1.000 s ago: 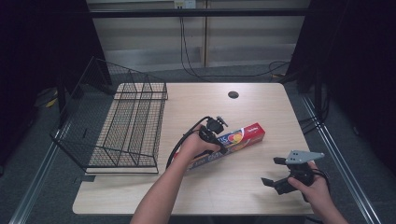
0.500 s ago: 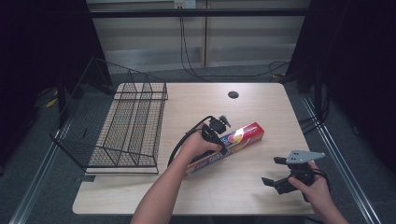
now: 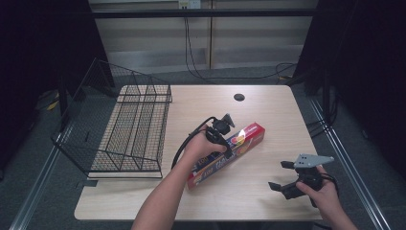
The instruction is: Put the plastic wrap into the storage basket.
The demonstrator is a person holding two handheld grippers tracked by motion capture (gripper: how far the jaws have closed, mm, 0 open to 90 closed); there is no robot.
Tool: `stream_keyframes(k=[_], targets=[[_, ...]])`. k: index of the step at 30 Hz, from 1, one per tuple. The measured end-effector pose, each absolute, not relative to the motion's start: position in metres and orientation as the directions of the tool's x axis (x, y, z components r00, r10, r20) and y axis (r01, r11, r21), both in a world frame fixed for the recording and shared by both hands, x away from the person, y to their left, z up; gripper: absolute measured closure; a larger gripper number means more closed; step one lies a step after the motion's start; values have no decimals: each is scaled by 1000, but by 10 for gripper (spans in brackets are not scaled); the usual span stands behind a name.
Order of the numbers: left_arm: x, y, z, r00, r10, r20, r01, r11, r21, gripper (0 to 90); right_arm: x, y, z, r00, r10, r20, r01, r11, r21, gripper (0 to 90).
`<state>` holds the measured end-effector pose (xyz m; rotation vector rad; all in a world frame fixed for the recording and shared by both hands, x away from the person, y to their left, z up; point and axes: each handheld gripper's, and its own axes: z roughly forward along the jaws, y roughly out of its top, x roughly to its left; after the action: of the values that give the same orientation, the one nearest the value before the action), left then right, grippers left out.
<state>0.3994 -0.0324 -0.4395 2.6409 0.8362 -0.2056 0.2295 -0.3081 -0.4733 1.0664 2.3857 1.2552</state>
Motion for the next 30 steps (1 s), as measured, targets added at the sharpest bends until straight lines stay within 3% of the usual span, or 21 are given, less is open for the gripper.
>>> stream_keyframes(k=[30], targets=[[408,2,-387,737,627,-253,676,-679,287,448,229,-308,-472,-705,700,114,487,361,795,31]])
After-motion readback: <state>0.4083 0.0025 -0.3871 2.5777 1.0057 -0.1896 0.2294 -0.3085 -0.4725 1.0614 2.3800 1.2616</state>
